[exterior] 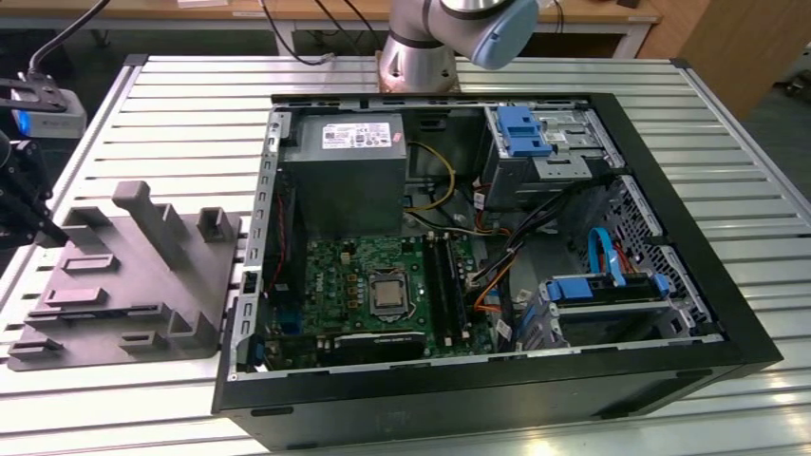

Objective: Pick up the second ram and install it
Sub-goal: 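Pick up the second ram and move it above second insertion slot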

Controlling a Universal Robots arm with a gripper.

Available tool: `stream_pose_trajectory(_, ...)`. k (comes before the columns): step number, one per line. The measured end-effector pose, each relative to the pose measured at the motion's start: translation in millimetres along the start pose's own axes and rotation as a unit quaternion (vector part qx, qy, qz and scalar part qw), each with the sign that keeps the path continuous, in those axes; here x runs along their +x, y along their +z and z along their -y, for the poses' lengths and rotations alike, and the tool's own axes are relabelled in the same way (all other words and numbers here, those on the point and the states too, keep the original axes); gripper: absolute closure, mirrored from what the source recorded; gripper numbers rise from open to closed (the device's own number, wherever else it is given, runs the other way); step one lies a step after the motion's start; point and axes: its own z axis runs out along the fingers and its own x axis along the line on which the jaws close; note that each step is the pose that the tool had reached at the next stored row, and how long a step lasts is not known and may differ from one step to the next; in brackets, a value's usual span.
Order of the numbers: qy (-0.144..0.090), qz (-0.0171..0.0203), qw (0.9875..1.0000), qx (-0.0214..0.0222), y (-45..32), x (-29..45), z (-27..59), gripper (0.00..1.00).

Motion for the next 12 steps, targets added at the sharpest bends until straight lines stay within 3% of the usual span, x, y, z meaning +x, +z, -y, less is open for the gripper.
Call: stream_pose_trajectory(12, 0.000, -0.0009, 1.0000, 0.0000, -0.2, 3.2, -0.1, 0.90)
